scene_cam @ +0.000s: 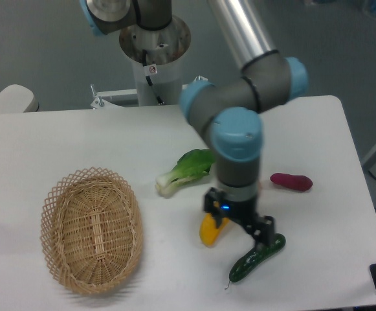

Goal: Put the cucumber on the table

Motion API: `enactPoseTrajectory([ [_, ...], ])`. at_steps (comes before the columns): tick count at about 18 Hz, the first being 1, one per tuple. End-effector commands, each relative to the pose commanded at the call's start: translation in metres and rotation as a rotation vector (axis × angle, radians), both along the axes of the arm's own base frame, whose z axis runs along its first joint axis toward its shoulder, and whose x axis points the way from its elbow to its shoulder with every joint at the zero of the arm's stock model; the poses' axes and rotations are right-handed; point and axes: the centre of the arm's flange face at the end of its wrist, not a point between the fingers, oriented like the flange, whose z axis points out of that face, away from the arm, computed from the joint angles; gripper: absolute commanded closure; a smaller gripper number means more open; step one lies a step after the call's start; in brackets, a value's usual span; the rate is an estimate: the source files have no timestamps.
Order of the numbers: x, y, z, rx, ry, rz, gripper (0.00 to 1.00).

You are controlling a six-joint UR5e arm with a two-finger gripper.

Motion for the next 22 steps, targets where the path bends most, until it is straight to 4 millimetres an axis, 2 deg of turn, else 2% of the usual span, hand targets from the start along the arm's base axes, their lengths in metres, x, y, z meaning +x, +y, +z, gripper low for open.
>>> enactPoseTrajectory([
  [2, 0.03, 0.01, -0.002, 0.002, -0.012, -0.009, 0.0],
  [4, 0.053, 0.012, 0.003, 0.01, -0.02, 0.0, 0.0],
  [6, 0.068, 0.008, 0.01, 0.016, -0.018, -0.006, 0.0],
  [8, 0.077, 0.003, 0.005, 0.005, -0.02, -0.009, 0.0],
  [13, 0.085, -0.002, 0.008, -0.048, 0.044, -0.001, 0.0],
  [18, 0.083, -0.006, 0.012, -0.106, 0.067, -0.031, 0.0],
  [22, 0.079, -0.009, 0.028, -0.195, 0.097, -0.146, 0.0],
])
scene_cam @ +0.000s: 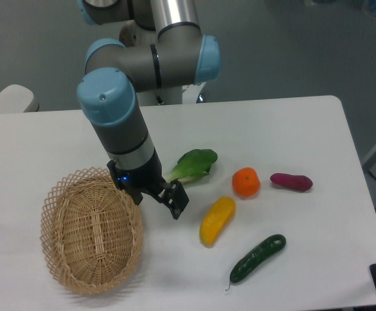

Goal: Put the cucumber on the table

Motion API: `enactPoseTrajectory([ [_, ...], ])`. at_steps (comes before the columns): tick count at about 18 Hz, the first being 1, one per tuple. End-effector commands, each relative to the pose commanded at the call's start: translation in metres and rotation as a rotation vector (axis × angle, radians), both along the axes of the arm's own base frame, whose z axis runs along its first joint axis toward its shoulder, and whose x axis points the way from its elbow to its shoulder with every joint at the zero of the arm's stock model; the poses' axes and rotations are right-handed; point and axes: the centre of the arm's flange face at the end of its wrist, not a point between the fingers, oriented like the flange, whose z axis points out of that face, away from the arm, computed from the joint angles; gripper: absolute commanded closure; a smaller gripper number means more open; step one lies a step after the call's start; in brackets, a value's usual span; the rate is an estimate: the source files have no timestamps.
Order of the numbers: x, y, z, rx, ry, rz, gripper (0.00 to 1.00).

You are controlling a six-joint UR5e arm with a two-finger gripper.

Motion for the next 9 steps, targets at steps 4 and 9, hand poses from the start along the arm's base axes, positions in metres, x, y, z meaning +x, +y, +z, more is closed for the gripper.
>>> enactPoseTrajectory([
  [4, -0.004, -0.001, 0.006, -0.008, -0.002, -0.007, 0.0],
  [9, -0.007, 0.0, 0.015, -0.009, 0.005, -0.03, 0.0],
])
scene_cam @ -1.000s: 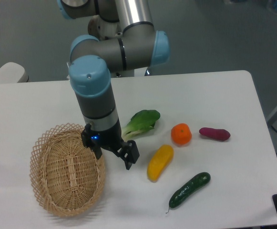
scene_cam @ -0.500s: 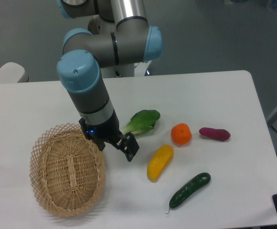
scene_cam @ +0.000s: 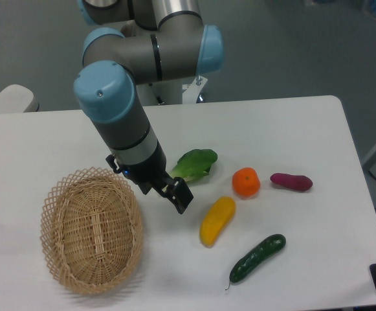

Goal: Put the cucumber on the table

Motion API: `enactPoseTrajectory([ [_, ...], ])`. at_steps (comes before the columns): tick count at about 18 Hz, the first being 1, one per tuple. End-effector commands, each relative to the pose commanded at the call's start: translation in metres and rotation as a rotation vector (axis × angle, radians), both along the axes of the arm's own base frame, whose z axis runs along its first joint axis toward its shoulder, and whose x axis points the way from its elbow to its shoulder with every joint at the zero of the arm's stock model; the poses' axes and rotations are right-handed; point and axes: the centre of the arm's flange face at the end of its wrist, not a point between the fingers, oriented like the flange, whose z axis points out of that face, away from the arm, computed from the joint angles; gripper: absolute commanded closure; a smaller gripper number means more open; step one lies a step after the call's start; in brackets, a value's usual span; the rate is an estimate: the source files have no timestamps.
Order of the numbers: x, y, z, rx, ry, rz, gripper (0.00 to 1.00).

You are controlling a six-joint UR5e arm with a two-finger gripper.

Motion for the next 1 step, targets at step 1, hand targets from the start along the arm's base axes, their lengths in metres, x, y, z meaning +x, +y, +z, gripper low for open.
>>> enactPoseTrajectory([
  [1, -0.0012, 0.0002, 0.0023, 0.005, 0.002, 0.001, 0.0],
])
